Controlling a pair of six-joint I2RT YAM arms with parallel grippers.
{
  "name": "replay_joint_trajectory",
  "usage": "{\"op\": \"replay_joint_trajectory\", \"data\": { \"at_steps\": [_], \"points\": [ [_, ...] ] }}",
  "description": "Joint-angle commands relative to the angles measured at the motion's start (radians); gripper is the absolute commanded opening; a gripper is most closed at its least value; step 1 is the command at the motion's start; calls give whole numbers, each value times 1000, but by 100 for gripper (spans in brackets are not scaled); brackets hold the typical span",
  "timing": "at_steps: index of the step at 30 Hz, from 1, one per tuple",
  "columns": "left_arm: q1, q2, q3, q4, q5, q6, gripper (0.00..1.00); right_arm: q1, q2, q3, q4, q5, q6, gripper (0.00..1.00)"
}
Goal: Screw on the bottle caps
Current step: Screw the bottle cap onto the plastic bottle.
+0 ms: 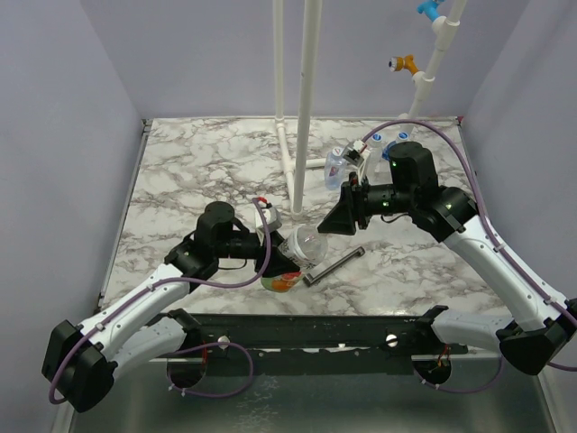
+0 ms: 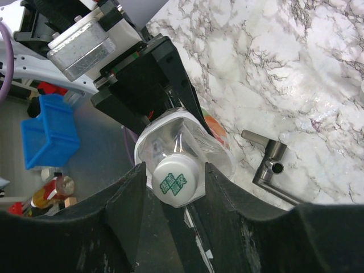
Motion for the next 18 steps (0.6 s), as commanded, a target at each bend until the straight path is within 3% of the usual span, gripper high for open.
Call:
{"op": "replay_joint_trajectory", "data": {
  "at_steps": [1, 7, 12, 15, 18],
  "points": [
    [7, 23, 16, 35, 46, -9, 0, 3, -9, 8, -27, -26, -8, 46],
    [9, 54, 32, 68, 35, -51, 0, 3, -6, 6, -39, -16, 6, 33],
    [9, 59, 34, 97, -6, -76, 0, 3, -5, -2, -56, 14, 20, 29],
    [9, 60, 46, 93, -62, -81, 0, 3, 8, 1, -73, 61, 54, 22],
    [2, 31, 48, 94, -214, -52, 0, 3, 37, 0, -83, 109, 146, 19]
  ]
}}
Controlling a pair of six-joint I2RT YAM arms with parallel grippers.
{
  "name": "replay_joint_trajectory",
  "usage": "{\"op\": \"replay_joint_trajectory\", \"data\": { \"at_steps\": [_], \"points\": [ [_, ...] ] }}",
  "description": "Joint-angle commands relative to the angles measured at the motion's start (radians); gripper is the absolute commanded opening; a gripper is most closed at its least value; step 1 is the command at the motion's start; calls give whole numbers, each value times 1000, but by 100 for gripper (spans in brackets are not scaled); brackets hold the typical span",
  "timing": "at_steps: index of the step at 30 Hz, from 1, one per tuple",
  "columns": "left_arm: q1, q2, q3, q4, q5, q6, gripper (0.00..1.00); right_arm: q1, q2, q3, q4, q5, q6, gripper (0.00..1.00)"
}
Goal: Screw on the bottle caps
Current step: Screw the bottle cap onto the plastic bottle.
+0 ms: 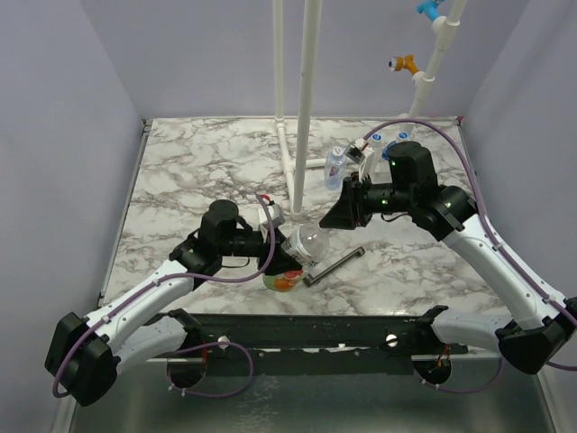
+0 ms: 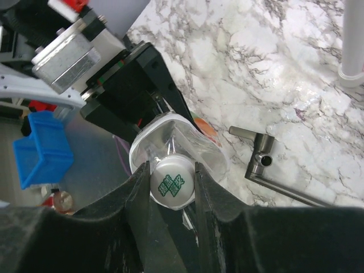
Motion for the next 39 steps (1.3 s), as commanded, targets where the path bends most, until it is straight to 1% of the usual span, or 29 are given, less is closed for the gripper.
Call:
{"op": "replay_joint_trajectory", "data": {
  "at_steps": [1, 6, 8, 12, 14, 17, 19, 21, 24, 26, 31, 36, 38, 39],
  "points": [
    [-8, -39, 44, 56, -285, 16, 0, 8, 42, -3, -61, 68, 150, 19],
    [-73, -91, 50, 54, -585, 111, 0, 8, 89, -31, -65, 96, 311, 16],
    [-121, -97, 62, 55, -713, 171, 0, 8, 99, -37, -63, 134, 372, 16],
    [-273, -73, 82, 73, -1021, 279, 0, 8, 110, -81, -21, 176, 490, 14],
    [-335, -49, 82, 97, -1138, 328, 0, 8, 117, -102, -1, 190, 543, 12],
    [-392, -12, 77, 145, -1260, 359, 0, 9, 111, -124, 26, 216, 595, 10],
    [-418, 5, 72, 168, -1302, 377, 0, 10, 102, -131, 41, 237, 618, 10],
    [-422, 9, 66, 174, -1301, 379, 0, 10, 96, -130, 44, 257, 629, 11],
    [-421, -1, 53, 170, -1250, 381, 0, 10, 83, -117, 39, 289, 631, 18],
    [-420, -14, 48, 143, -1205, 379, 0, 10, 67, -104, 34, 321, 626, 24],
    [-411, -40, 51, 39, -1052, 356, 0, 10, 43, -20, -10, 404, 563, 54],
    [-398, -43, 49, -27, -915, 316, 0, 10, 32, 51, -40, 435, 490, 83],
    [-383, -49, 45, -35, -857, 298, 0, 10, 17, 61, -37, 443, 465, 91],
    [-368, -54, 43, -35, -833, 287, 0, 10, 8, 68, -39, 450, 451, 92]
  ]
}}
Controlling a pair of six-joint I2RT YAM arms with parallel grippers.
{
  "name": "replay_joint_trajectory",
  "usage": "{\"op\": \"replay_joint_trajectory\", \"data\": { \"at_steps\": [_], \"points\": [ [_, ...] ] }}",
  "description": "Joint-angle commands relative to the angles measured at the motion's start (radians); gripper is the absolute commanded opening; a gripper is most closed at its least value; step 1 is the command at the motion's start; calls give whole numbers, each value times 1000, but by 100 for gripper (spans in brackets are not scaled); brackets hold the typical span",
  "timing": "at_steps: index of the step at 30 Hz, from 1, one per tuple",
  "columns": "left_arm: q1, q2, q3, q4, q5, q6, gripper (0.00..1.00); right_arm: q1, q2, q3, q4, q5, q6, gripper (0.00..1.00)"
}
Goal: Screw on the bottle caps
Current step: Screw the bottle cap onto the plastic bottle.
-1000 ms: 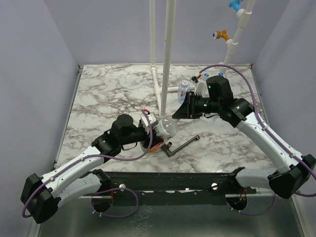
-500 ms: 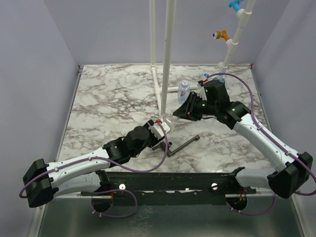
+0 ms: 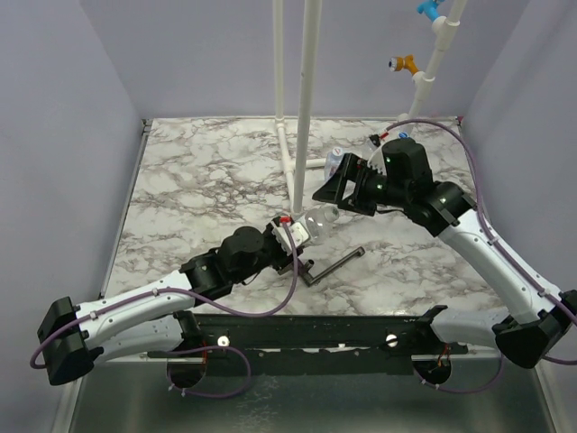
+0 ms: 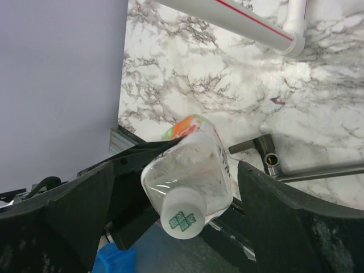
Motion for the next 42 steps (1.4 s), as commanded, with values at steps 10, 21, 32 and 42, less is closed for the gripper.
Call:
{"op": "replay_joint_trajectory", "data": {
  "at_steps": [10, 21, 32, 42],
  "points": [
    [223, -47, 4, 0, 565, -186, 0, 5, -163, 47, 9, 12, -322, 93],
    [322, -22, 26, 55, 984, -325, 0, 5, -198, -19, 32, -267, -530, 93],
    [340, -9, 19, 94, 1048, -381, 0, 4, -180, -45, 41, -365, -564, 84],
    [346, 18, 18, 104, 1055, -390, 0, 4, -163, -34, 27, -405, -564, 68]
  ]
}}
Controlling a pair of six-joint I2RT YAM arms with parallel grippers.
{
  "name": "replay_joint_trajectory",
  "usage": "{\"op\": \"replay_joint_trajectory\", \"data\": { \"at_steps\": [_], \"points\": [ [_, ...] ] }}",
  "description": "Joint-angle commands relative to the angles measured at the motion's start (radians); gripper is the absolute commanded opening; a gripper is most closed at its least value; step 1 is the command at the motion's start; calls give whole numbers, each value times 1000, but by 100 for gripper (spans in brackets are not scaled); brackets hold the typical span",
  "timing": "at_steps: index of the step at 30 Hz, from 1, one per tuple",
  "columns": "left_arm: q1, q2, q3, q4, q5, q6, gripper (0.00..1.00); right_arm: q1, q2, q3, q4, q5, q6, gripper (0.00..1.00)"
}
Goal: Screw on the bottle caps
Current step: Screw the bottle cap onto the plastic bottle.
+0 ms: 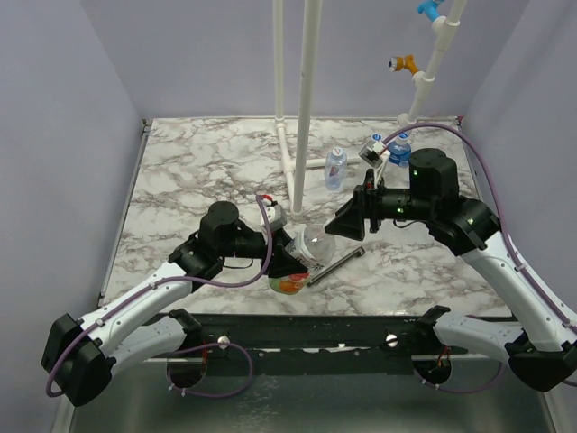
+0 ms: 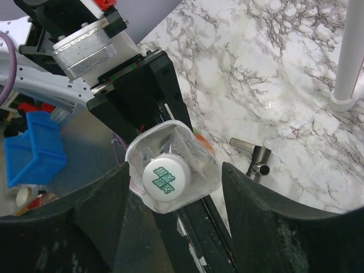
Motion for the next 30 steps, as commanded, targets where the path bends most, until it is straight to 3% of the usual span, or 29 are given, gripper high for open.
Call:
{"op": "replay_joint_trajectory", "data": {
  "at_steps": [1, 10, 21, 25, 30],
  "points": [
    [8, 20, 16, 40, 43, -8, 0, 4, 4, 4, 8, -47, -12, 65],
    [14, 32, 19, 53, 39, -11, 0, 5, 9, 4, -31, -53, -21, 61],
    [16, 54, 24, 57, -3, -18, 0, 5, 26, -3, -31, -34, 7, 33],
    [17, 56, 38, 53, -109, -33, 0, 5, 37, -31, -25, 14, 57, 25],
    [-6, 13, 37, 48, -364, 16, 0, 5, 84, -49, -54, 98, 172, 18]
  ]
}}
